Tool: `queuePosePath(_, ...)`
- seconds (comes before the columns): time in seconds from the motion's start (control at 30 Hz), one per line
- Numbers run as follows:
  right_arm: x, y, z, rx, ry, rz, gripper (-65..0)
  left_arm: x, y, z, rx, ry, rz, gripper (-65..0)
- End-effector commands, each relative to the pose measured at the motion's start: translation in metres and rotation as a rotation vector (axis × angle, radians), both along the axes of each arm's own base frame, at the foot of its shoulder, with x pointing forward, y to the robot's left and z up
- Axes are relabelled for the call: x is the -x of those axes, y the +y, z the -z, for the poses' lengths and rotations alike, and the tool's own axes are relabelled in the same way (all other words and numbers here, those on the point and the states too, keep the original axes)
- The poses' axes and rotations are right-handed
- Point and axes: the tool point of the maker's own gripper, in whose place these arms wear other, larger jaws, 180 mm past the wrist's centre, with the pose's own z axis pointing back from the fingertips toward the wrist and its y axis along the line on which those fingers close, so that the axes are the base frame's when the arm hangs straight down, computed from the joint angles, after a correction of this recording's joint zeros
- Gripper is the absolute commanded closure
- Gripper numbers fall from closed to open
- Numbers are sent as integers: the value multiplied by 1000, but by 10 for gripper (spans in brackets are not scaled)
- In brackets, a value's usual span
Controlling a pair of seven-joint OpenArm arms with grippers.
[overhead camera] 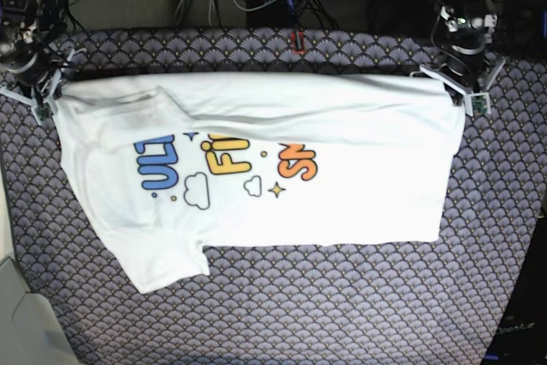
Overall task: Fold the T-shirt properly
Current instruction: 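Pull both grippers back toward the collar, dragging the shirt along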
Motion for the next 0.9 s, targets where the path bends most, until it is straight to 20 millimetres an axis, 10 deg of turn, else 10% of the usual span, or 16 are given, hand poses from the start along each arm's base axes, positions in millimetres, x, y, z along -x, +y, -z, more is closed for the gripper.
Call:
queuePosePath(0.0,-3,-11,-12,35,-21,-4,0,-2,7,-11,-34,-32,-2,-4)
queuePosePath(0.73,11,-10,-4,17,15,0,0,28,26,1,-54,32,-45,-5)
queuePosePath(0.87,11,-10,-4,17,17,1,-95,27,25,1,-52,31,-44,-52)
